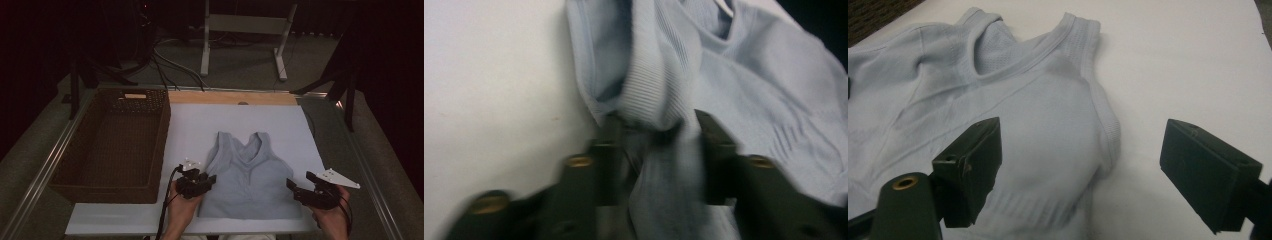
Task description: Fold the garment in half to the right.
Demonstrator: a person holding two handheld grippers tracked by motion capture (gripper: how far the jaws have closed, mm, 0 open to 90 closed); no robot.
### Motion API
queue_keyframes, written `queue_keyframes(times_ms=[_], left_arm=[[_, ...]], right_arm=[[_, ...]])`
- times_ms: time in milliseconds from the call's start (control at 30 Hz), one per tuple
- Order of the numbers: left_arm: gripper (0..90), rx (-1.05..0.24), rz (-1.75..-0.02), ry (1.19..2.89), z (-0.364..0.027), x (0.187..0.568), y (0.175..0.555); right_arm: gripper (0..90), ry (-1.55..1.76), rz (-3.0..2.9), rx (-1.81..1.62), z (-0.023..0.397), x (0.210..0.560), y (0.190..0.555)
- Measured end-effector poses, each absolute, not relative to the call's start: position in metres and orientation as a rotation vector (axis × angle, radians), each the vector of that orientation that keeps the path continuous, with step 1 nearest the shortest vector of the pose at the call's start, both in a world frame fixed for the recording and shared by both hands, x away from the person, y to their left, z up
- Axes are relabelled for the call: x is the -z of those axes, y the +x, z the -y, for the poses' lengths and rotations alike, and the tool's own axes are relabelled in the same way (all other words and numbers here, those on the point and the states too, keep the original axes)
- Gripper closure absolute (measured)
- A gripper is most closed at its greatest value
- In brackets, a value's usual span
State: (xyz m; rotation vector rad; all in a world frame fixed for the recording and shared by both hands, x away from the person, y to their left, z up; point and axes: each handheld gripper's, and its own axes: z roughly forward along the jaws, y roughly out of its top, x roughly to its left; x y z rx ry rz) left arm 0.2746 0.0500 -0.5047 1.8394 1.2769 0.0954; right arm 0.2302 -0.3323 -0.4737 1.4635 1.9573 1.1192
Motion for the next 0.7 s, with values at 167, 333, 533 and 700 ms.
queue_keyframes(times_ms=[167,333,533,700], left_arm=[[79.5,-0.093,-1.289,1.831,-0.054,0.501,0.273],[79.7,-0.094,-1.308,1.825,-0.062,0.501,0.272],[79.7,-0.097,-1.333,1.809,-0.074,0.499,0.270],[79.7,-0.121,-1.348,1.810,-0.082,0.495,0.268]], right_arm=[[17.6,1.458,-1.959,-1.121,0.332,0.474,0.230],[17.7,1.454,-1.956,-1.121,0.331,0.473,0.230],[17.7,1.447,-1.956,-1.121,0.331,0.473,0.230],[17.7,1.451,-1.951,-1.127,0.331,0.472,0.230]])
